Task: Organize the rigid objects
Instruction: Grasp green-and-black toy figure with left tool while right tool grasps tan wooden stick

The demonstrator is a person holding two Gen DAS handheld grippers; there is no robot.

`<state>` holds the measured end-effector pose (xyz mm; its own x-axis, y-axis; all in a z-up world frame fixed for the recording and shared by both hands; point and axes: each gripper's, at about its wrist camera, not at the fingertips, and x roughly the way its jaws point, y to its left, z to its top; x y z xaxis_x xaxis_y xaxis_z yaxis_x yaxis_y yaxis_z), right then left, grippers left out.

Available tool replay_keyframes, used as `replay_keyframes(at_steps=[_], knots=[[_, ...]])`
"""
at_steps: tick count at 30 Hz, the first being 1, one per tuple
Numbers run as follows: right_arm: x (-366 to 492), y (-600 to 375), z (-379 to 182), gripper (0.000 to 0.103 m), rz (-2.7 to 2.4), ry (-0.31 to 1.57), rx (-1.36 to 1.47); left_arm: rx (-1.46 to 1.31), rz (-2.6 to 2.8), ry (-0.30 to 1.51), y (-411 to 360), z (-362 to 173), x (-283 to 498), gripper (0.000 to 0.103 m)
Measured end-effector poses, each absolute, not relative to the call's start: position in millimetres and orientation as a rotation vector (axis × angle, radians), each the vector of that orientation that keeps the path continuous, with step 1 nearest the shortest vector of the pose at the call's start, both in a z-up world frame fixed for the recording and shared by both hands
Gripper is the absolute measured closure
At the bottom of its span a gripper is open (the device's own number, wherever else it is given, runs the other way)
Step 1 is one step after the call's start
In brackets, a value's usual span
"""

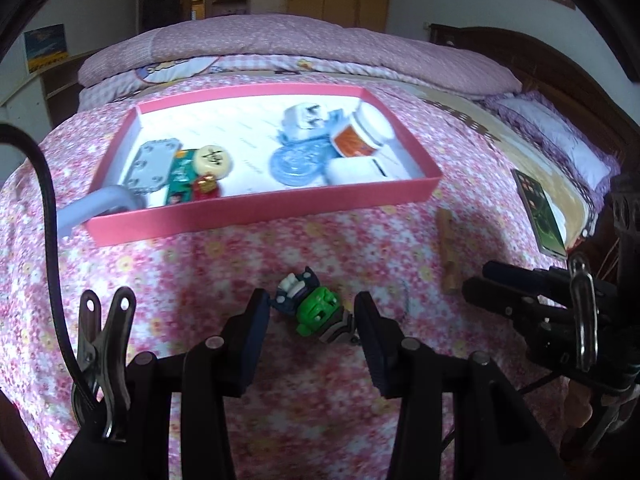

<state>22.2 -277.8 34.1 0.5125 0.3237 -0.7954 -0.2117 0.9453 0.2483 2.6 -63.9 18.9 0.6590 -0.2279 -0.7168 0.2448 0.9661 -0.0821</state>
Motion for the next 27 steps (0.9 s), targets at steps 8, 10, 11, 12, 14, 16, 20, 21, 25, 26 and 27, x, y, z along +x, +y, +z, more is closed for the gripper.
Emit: replay_keyframes(at_steps=[8,10,11,12,14,16,20,21,25,26,27], knots=[[44.8,-260.0,29.0,0.064,0.312,0.995,0.097,-0.037,-0.250,0.793,-41.3,23.5,2.9,0.057],[47.7,-257.6,27.1,0.064,0.302,0.992,0.103,-0.047,-0.247,0.790,-36.9,24.2,3.4,0.057],[48.4,-255.6,27.2,0.064,0.299,0.988,0.098,-0.053,-0.245,0.786,-35.6,24.3,3.7,0.057],[49.0,-253.7,27.0,0.064,0.298,0.985,0.094,-0.057,-0.243,0.784,-34.3,24.5,4.1,0.057],[50.2,-251.2,26.1,0.064,0.299,0.969,0.091,-0.070,-0.242,0.783,-31.5,24.7,4.6,0.057],[50.4,-251.7,25.2,0.068,0.290,0.957,0.094,-0.080,-0.240,0.782,-28.3,25.0,4.9,0.057],[50.1,-253.6,23.7,0.083,0.251,0.945,0.070,-0.083,-0.233,0.777,-25.6,25.7,4.8,0.057],[50.3,-254.7,23.4,0.087,0.249,0.943,0.071,-0.085,-0.232,0.778,-25.1,25.7,4.8,0.057],[49.6,-260.7,22.9,0.090,0.251,0.941,0.091,-0.082,-0.233,0.776,-24.8,25.5,4.9,0.057],[49.4,-261.6,22.9,0.090,0.252,0.941,0.097,-0.081,-0.232,0.774,-24.3,25.8,4.8,0.057],[49.0,-262.8,23.1,0.091,0.256,0.941,0.106,-0.081,-0.233,0.772,-23.9,26.1,4.5,0.057]])
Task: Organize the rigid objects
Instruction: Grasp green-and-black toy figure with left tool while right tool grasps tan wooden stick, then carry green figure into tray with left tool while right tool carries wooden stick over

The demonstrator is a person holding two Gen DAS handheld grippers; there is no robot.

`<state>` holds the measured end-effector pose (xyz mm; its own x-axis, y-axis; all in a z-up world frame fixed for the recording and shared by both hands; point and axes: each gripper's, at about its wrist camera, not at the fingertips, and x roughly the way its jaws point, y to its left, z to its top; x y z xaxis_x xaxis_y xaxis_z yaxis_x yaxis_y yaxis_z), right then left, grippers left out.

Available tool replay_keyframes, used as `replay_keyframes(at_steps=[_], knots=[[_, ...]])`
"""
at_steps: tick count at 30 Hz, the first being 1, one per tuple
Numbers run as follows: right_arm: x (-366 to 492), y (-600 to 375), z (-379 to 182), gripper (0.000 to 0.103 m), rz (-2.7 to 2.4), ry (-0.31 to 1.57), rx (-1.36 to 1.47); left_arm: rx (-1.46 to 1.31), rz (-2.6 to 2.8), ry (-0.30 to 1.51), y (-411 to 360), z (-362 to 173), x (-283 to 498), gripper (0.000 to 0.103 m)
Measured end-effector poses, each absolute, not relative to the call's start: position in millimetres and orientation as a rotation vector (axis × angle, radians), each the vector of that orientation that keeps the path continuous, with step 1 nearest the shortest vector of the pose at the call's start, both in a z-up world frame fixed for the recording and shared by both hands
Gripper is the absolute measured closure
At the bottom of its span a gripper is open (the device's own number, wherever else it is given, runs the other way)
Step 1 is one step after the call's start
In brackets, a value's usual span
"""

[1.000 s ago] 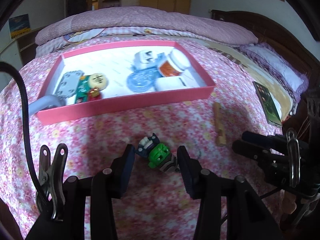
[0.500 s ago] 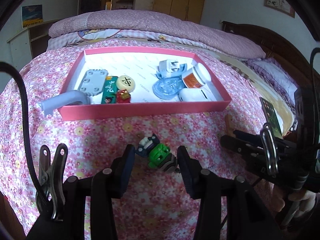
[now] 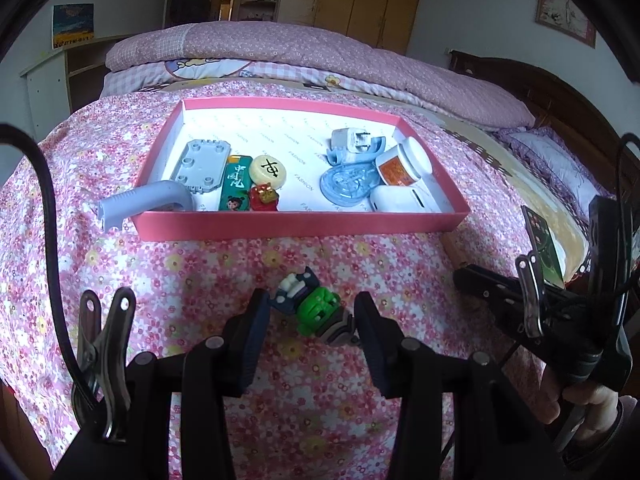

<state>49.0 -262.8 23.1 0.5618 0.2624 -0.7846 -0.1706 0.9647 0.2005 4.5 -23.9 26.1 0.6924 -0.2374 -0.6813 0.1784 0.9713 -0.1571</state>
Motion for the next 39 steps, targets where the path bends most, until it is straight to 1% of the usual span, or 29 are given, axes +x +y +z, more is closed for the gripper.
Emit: replay_keyframes(at_steps=[15,32,39], knots=[[41.3,-259.6,36.9,0.091,0.344,0.931,0.189,-0.077,-0.219,0.754,-24.7,36.2,8.2,0.057],[57.3,-239.2,79.3,0.091,0.424,0.851,0.157,-0.046,-0.198,0.657,-19.8,88.7,39.8,0.057],[77.1,-231.6,89.9,0.091,0.444,0.825,0.167,-0.058,-0.191,0.655,-17.3,94.3,68.4,0.057]])
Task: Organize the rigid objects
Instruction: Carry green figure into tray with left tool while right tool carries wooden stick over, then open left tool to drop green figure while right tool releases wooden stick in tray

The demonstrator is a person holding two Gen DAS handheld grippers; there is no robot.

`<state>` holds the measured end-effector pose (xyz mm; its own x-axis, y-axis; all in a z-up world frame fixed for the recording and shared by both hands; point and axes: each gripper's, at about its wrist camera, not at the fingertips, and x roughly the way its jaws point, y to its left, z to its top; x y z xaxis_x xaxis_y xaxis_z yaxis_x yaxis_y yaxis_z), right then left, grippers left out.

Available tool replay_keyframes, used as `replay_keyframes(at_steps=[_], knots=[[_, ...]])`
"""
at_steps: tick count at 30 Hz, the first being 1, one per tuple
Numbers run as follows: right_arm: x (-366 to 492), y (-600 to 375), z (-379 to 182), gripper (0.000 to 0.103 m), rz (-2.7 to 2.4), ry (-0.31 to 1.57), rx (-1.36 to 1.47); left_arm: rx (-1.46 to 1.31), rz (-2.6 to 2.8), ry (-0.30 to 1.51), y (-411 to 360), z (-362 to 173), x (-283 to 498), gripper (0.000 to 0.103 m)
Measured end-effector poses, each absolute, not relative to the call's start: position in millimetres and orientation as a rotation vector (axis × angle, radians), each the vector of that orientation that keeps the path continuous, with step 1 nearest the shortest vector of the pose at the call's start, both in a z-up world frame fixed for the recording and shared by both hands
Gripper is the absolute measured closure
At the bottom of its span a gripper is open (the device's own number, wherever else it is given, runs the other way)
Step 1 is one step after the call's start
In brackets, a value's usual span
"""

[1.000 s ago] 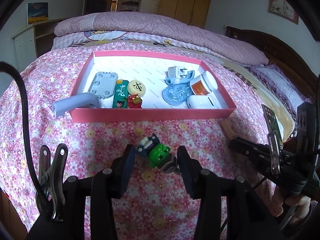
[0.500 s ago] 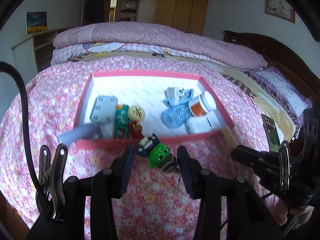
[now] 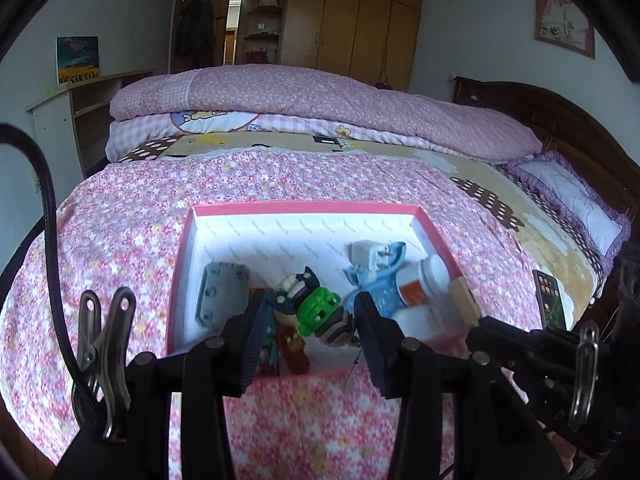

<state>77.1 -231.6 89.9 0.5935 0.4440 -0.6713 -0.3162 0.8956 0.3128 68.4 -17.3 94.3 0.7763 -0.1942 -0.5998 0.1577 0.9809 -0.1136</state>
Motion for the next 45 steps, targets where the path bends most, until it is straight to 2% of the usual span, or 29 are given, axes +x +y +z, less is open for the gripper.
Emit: replay_keyframes(at_steps=[19,35,39,42,45], knots=[[139.5,-189.5,79.4,0.091,0.494,0.850,0.146,-0.064,-0.120,0.726,-10.4,70.1,153.8,0.056],[158.8,-183.6,60.3,0.090,0.473,0.897,0.139,-0.094,-0.113,0.777,-3.7,55.7,158.7,0.056],[156.6,-185.6,63.3,0.077,0.470,0.886,0.153,-0.096,-0.110,0.778,-4.2,57.8,154.1,0.056],[151.9,-185.6,66.5,0.075,0.475,0.876,0.149,-0.097,-0.110,0.773,-4.8,60.5,148.7,0.056],[147.8,-185.5,68.9,0.067,0.466,0.871,0.149,-0.097,-0.111,0.775,-5.5,62.7,144.5,0.056]])
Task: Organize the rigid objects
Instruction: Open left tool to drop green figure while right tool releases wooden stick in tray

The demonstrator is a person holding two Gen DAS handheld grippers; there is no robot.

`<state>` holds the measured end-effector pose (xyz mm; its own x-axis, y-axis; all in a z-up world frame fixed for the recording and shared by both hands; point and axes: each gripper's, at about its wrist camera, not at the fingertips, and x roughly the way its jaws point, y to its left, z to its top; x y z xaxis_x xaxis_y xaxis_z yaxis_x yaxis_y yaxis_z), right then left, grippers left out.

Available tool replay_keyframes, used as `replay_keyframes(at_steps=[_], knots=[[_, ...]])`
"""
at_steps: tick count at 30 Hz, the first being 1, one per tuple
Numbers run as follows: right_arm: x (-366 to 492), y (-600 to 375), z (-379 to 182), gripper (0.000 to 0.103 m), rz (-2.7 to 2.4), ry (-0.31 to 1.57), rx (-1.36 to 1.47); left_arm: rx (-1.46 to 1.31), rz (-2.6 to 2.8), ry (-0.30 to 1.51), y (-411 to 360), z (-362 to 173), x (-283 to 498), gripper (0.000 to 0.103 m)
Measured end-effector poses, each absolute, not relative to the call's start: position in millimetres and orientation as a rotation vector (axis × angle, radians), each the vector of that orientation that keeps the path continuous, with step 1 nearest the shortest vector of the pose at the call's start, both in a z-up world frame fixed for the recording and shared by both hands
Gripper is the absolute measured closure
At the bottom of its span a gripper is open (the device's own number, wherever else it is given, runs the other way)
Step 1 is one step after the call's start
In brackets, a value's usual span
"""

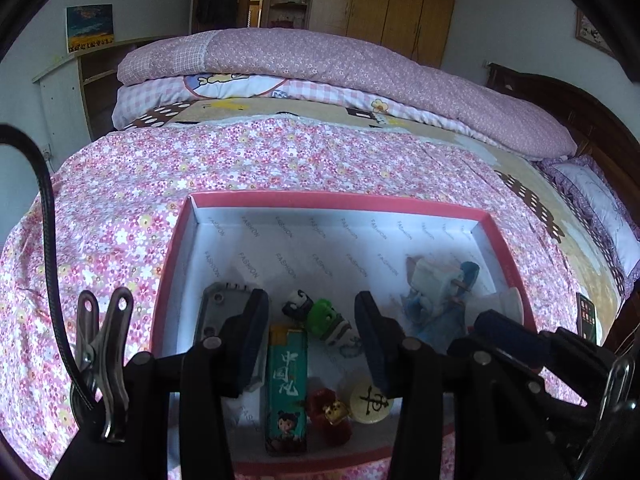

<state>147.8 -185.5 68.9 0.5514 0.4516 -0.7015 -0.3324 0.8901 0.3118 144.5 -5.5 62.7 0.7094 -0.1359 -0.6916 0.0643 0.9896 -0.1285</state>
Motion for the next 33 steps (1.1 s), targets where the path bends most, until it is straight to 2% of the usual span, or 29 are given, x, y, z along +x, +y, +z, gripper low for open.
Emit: replay_keyframes(at_steps=[13,33], knots=[[125.5,-198.4,78.4,0.057,0.433,0.870,0.181,-0.131,-0.117,0.766,-4.7,71.3,112.2,0.056],[56.3,-213.1,86.6,0.057,0.390,0.876,0.153,-0.101,-0.136,0.764,-17.9,75.1,34.2,0.056]])
